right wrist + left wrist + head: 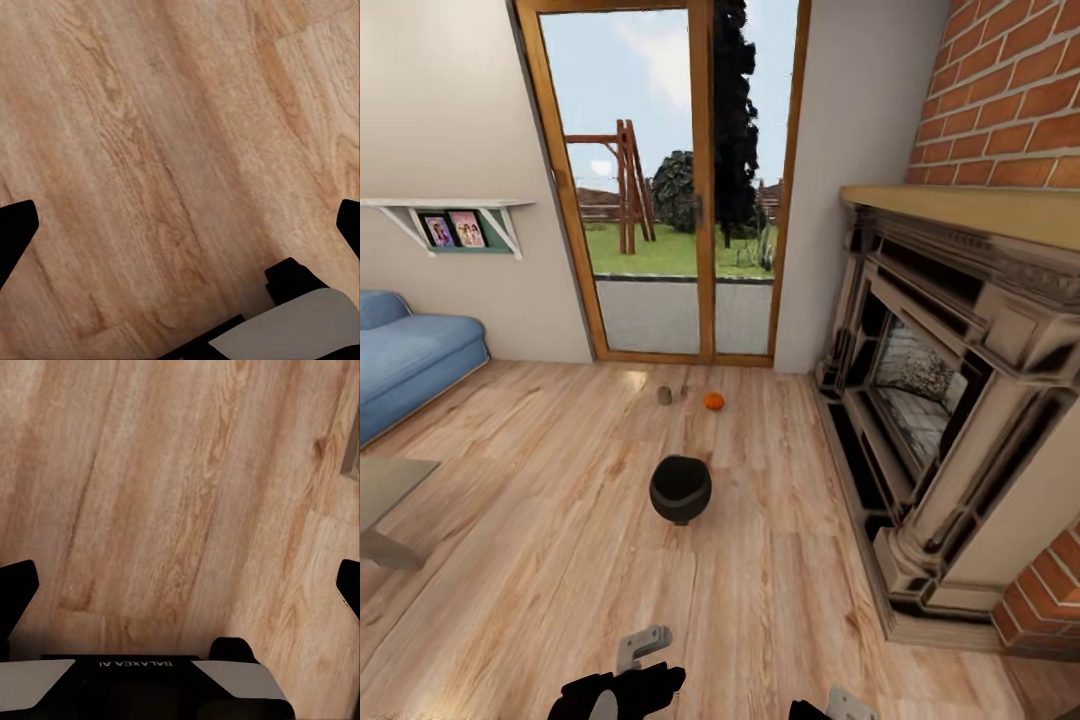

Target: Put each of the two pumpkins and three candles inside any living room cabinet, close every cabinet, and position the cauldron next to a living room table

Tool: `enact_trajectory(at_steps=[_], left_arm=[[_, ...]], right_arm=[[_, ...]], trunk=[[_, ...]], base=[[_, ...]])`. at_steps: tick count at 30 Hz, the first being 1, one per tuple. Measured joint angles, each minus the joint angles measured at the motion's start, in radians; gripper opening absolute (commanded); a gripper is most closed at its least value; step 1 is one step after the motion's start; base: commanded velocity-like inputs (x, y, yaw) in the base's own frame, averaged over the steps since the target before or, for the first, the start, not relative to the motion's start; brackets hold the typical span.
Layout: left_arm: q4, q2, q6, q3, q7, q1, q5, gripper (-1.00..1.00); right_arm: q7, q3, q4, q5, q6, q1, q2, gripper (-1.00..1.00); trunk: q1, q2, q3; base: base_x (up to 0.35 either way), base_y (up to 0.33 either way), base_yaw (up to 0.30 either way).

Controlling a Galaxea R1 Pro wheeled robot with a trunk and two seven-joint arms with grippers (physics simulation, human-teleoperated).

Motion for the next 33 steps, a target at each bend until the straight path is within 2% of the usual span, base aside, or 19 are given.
enact_trajectory(at_steps=[17, 24, 26, 30, 33], left_arm=[[0.000, 0.000, 0.000, 0.000, -0.001, 0.000, 0.000, 1.00], [0.000, 0.000, 0.000, 0.000, -0.001, 0.000, 0.001, 1.00], [0.000, 0.000, 0.000, 0.000, -0.001, 0.000, 0.001, 1.00], [0.000, 0.000, 0.000, 0.000, -0.001, 0.000, 0.001, 1.00], [0.000, 0.000, 0.000, 0.000, -0.001, 0.000, 0.001, 1.00]], right_arm=[[0.001, -0.001, -0.003, 0.000, 0.005, 0.000, 0.000, 1.00], [0.002, 0.000, -0.003, 0.000, 0.004, 0.000, 0.003, 1.00], [0.001, 0.017, -0.004, 0.000, 0.002, 0.000, 0.005, 1.00], [-0.004, 0.088, -0.005, -0.001, 0.002, 0.000, 0.006, 1.00], [-0.006, 0.116, -0.005, -0.002, 0.002, 0.000, 0.004, 1.00]], trunk=[[0.000, 0.000, 0.000], [0.000, 0.000, 0.000], [0.000, 0.000, 0.000], [0.000, 0.000, 0.000], [0.000, 0.000, 0.000]], base=[[0.321, -0.159, 0.035], [0.292, 0.026, 0.000], [0.274, 0.182, 0.000], [0.253, 0.152, 0.000], [0.178, 0.038, 0.000]])
